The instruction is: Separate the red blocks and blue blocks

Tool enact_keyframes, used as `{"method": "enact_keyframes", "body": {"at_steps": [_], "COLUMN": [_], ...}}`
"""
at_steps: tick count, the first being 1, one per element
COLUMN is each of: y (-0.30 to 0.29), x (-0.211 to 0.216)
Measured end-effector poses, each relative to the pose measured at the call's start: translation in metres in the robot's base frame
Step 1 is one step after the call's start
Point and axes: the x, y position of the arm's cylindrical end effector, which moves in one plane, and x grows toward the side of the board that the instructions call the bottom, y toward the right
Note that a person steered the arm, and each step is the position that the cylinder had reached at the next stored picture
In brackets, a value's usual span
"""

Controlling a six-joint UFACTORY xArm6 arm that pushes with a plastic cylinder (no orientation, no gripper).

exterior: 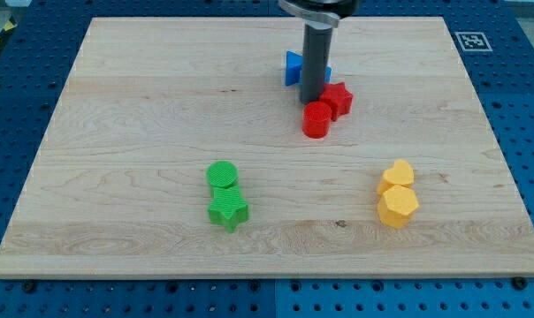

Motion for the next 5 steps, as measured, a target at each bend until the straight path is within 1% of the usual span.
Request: {"method": "enact_keyframes", "body": {"at_steps": [1, 2, 3, 4, 5], "y": [0.006, 0.006, 0.006, 0.011, 0.042], "x": [-0.003, -0.026, -0.036, -0.036, -0.036]}}
